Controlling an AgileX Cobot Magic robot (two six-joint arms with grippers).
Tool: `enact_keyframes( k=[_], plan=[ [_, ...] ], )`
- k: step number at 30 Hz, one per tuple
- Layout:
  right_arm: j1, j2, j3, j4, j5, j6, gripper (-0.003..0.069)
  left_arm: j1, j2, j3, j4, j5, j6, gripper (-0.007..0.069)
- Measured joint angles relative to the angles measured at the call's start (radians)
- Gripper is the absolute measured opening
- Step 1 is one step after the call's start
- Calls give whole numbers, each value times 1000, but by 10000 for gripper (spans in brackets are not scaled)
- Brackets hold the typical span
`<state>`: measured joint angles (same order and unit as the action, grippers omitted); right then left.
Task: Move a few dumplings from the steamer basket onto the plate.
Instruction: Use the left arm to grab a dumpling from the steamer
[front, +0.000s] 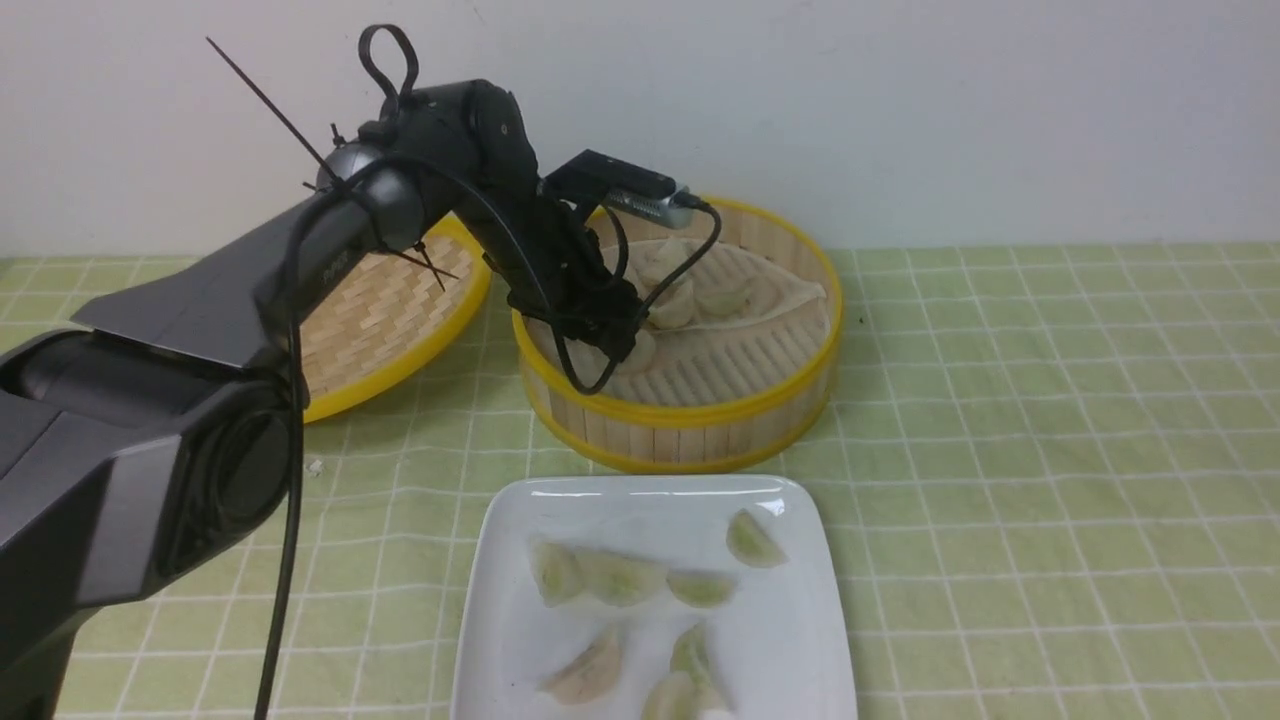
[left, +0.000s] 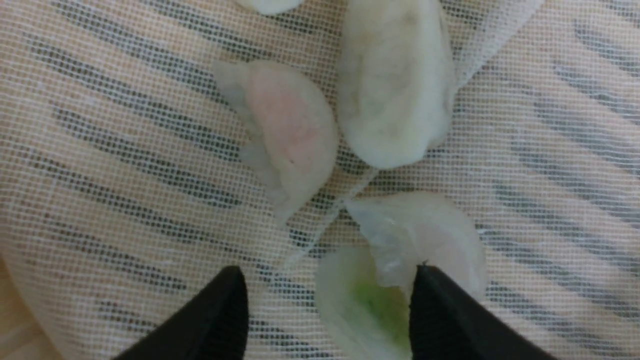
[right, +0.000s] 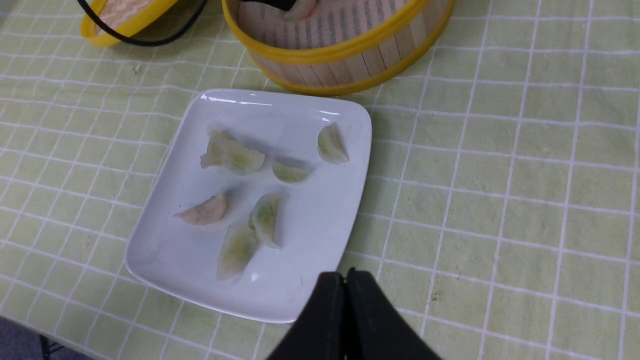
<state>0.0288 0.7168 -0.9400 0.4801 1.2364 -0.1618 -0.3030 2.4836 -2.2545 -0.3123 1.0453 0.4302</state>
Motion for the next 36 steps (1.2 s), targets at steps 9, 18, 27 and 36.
enact_keyframes(
  k=[9, 18, 27, 36],
  plan=[
    [0, 0, 0, 0, 0, 1, -15, -15, 3, -2, -3, 8, 35, 241],
    [0, 0, 0, 0, 0, 5, -15, -36, 11, -56, 6, 85, 37, 125],
    [0, 0, 0, 0, 0, 8, -15, -40, -51, -152, 59, 185, -29, 119],
    [0, 0, 0, 0, 12, 8, -15, -40, -293, -12, 81, 188, -168, 108]
  ],
)
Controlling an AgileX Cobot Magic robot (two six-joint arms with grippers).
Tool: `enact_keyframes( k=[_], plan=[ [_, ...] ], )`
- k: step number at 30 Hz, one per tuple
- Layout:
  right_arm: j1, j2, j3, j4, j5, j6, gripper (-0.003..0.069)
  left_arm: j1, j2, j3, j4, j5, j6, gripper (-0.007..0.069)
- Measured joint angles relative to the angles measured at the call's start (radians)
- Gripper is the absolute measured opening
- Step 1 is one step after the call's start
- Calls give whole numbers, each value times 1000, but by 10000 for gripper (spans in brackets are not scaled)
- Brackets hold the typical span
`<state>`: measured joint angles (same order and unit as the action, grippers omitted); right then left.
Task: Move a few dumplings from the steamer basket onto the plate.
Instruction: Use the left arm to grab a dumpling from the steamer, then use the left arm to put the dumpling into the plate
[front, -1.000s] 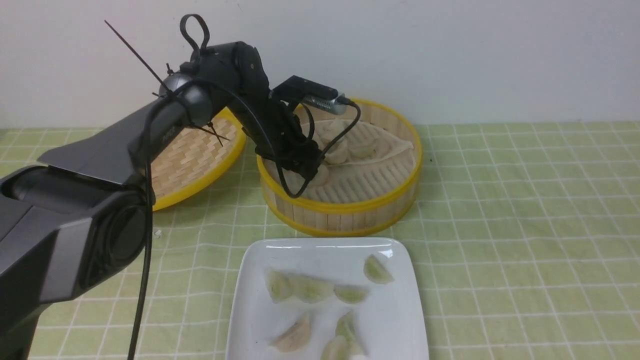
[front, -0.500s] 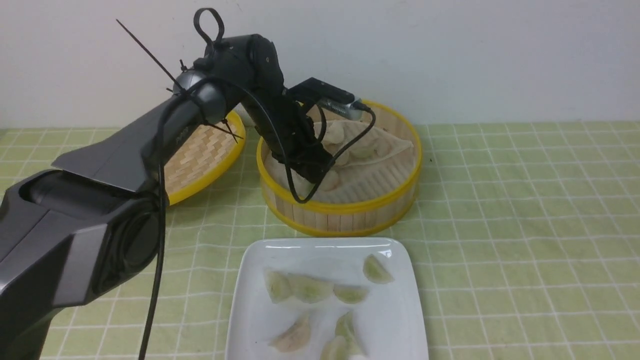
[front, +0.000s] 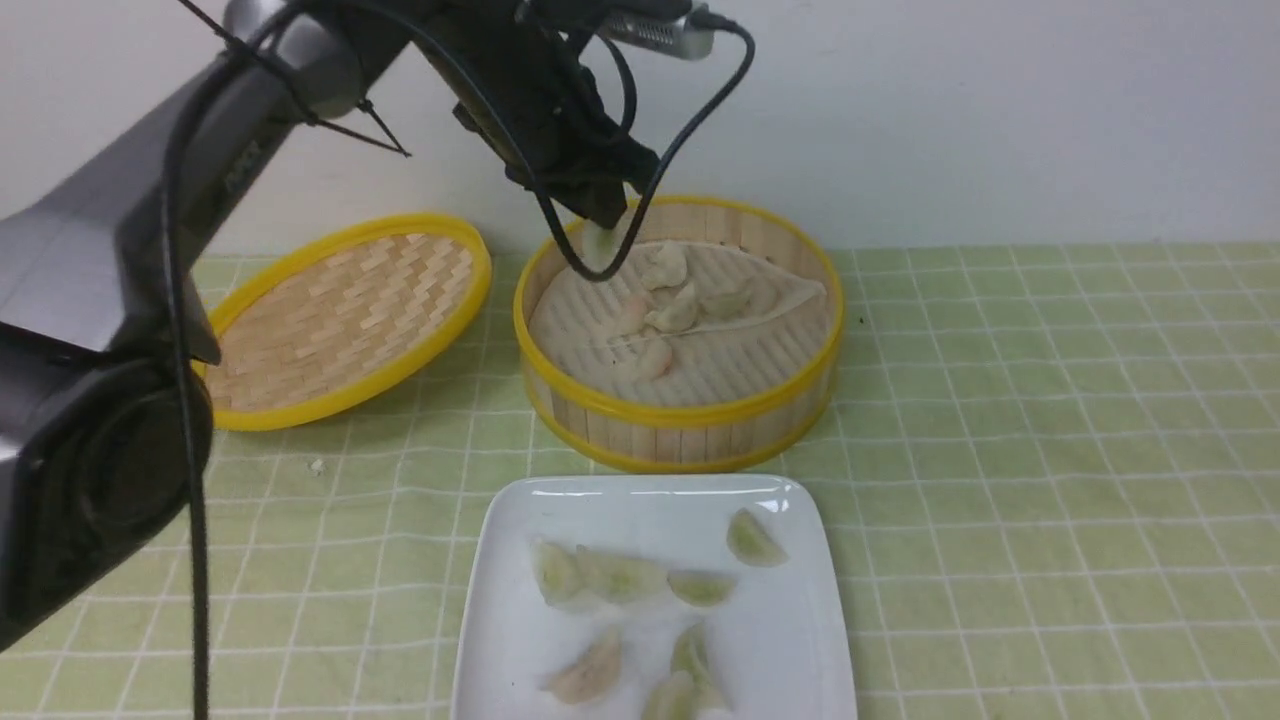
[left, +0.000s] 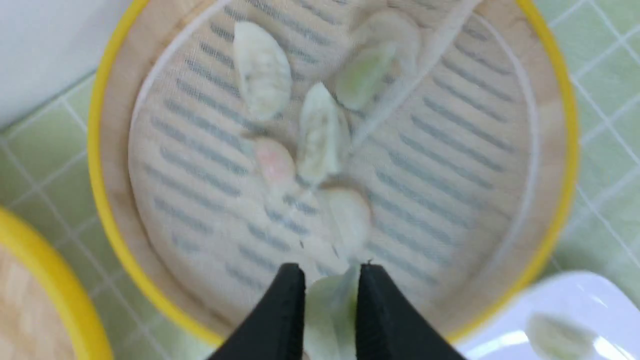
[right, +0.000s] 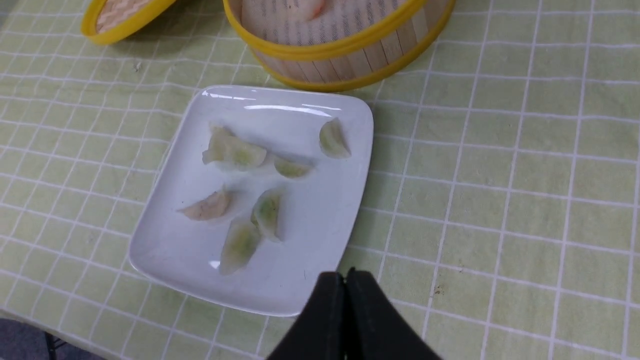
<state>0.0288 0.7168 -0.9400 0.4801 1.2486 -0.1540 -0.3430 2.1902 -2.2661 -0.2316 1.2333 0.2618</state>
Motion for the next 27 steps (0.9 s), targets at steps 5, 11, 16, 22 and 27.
enact_keyframes(
  k=[5, 11, 16, 22, 27],
  plan=[
    [0, 0, 0, 1, 14, 0, -15, 0, -200, 319, -1, -1, -11, 108],
    [0, 1, 0, 4, 16, 0, -15, 0, -358, 774, -51, -1, -14, 108],
    [0, 1, 0, 4, -2, 0, -15, 0, -369, 994, -127, -74, 37, 108],
    [0, 1, 0, 4, -13, 0, -15, 0, -369, 1062, -171, -151, 85, 108],
    [0, 26, -1, 3, -7, -7, -15, 0, -370, 1065, -188, -150, 93, 120]
  ],
)
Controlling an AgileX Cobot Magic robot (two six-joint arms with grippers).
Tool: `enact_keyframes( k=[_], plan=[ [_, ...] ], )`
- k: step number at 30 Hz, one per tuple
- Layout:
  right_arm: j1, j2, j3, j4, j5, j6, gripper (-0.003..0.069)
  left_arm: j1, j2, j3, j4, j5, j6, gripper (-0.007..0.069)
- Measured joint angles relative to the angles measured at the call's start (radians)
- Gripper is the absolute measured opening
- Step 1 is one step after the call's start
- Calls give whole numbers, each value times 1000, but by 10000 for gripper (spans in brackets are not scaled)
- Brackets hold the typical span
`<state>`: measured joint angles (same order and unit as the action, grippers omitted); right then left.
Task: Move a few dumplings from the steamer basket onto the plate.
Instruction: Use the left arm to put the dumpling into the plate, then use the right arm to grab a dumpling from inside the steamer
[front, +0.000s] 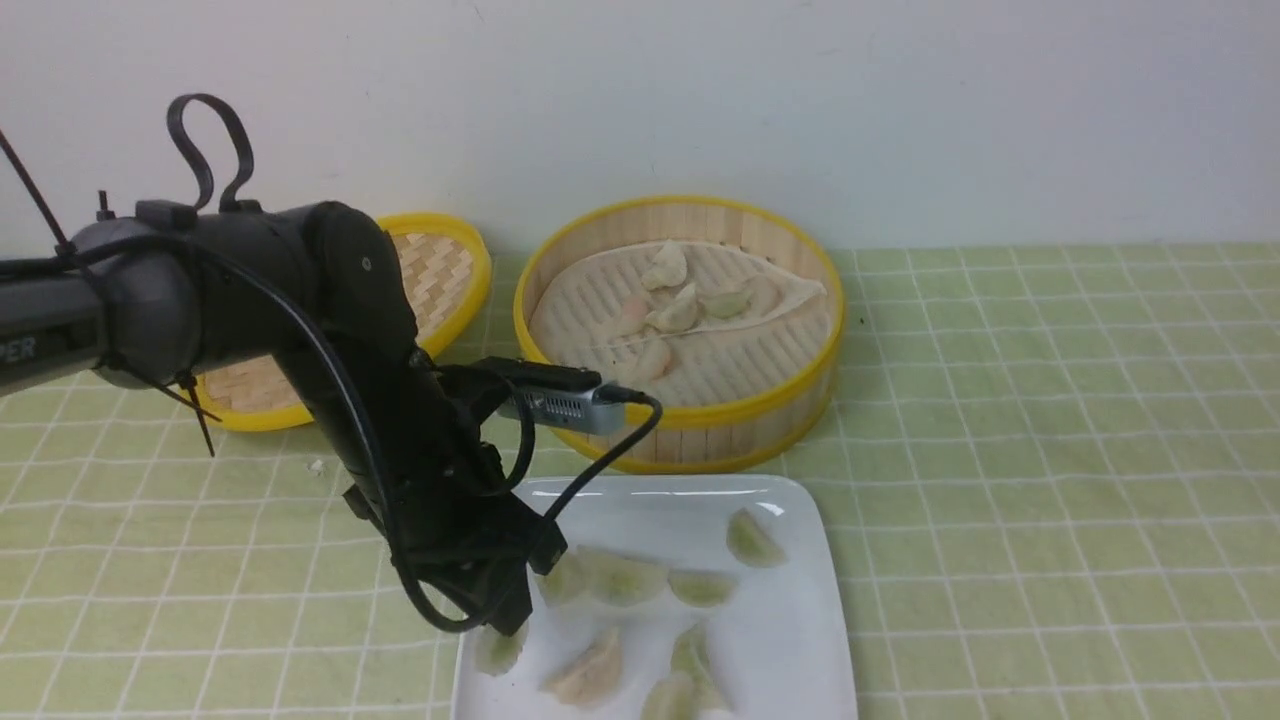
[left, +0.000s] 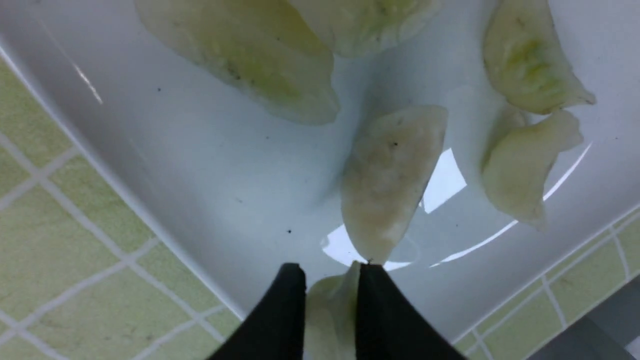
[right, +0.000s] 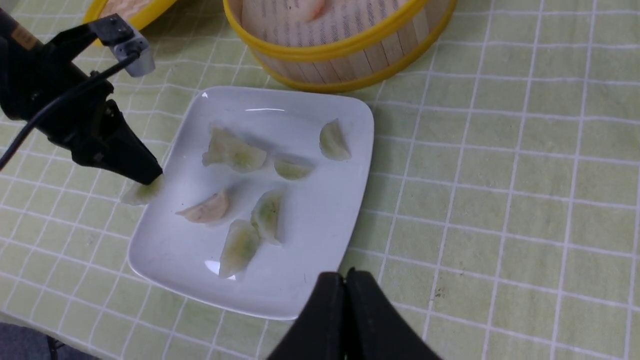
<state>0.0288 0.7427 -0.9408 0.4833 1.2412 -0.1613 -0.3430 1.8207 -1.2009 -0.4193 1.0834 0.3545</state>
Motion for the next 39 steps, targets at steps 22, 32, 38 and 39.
enact_keyframes(
  k=[22, 32, 38, 39],
  plan=[
    [136, 523, -231, 64, -37, -112, -13, 0, -358, 1, 14, 114, -7, -1],
    [331, 915, -579, -38, -62, 5, 1, 0, -839, 132, 5, 55, -23, -6],
    [426, 1164, -863, -196, -69, 142, 76, 0, -1081, 293, 7, -6, -45, -6],
    [439, 1204, -907, -214, -69, 150, 99, 0, -1112, 312, 8, -11, -53, -6]
  ],
)
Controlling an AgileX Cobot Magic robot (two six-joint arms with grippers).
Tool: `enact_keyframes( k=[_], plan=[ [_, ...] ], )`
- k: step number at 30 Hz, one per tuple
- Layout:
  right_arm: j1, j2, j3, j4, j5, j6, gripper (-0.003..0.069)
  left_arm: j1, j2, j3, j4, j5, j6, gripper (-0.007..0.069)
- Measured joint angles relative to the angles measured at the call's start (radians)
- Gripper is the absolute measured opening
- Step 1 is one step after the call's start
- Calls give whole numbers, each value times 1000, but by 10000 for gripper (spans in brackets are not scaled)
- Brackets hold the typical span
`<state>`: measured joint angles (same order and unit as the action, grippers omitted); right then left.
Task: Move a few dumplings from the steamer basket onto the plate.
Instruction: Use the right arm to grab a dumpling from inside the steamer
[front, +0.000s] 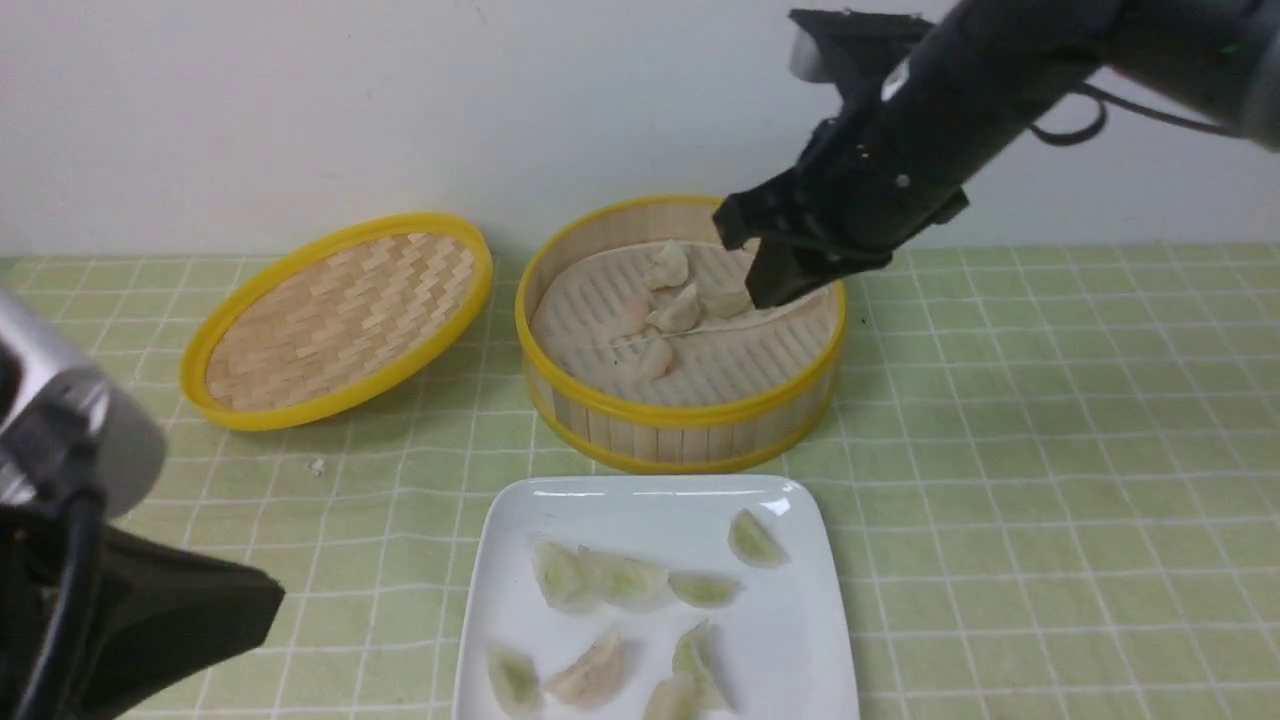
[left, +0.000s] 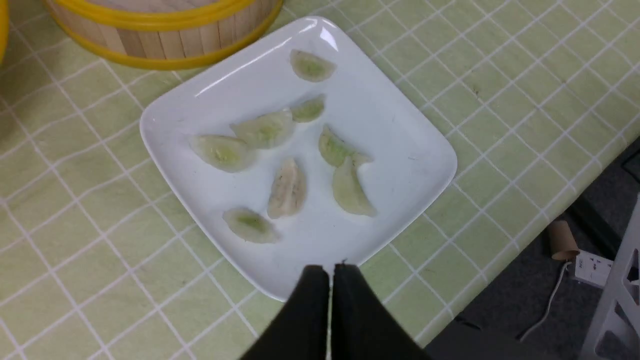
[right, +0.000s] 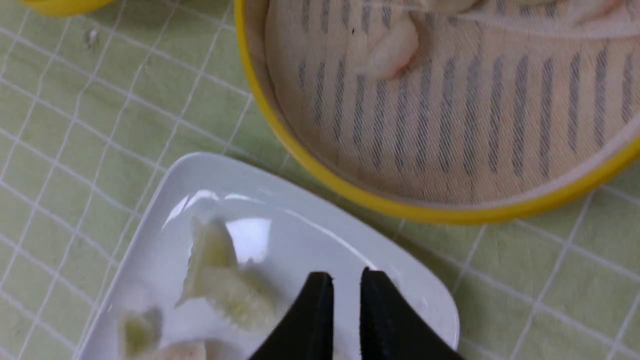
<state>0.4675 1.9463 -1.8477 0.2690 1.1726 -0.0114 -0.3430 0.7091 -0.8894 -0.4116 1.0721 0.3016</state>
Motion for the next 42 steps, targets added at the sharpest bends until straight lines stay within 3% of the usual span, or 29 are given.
enact_keyframes(
  k=[4, 8, 11, 17, 26, 33, 38, 42],
  plan=[
    [34, 130, -142, -45, 0, 11, 197, 0, -77, 44, 13, -6, -33, -6],
    [62, 284, -283, -85, -13, 24, 366, 0, -127, 56, 74, 23, -104, -6],
    [64, 363, -341, -95, -35, 50, 436, 0, -141, 56, 106, 57, -140, -6],
    [64, 491, -413, -121, -80, 115, 492, 0, -146, 56, 124, 138, -160, -6],
    [64, 558, -420, -148, -168, 123, 452, 0, -146, 56, 146, 157, -179, -6],
    [64, 559, -467, -169, -104, 122, 165, 0, -146, 56, 147, 157, -189, -6],
    [64, 554, -617, -169, 61, 111, 168, 0, -146, 56, 148, 157, -189, -6],
    [64, 490, -657, -123, 74, 102, 168, 0, -146, 56, 149, 157, -189, -6]
  ],
)
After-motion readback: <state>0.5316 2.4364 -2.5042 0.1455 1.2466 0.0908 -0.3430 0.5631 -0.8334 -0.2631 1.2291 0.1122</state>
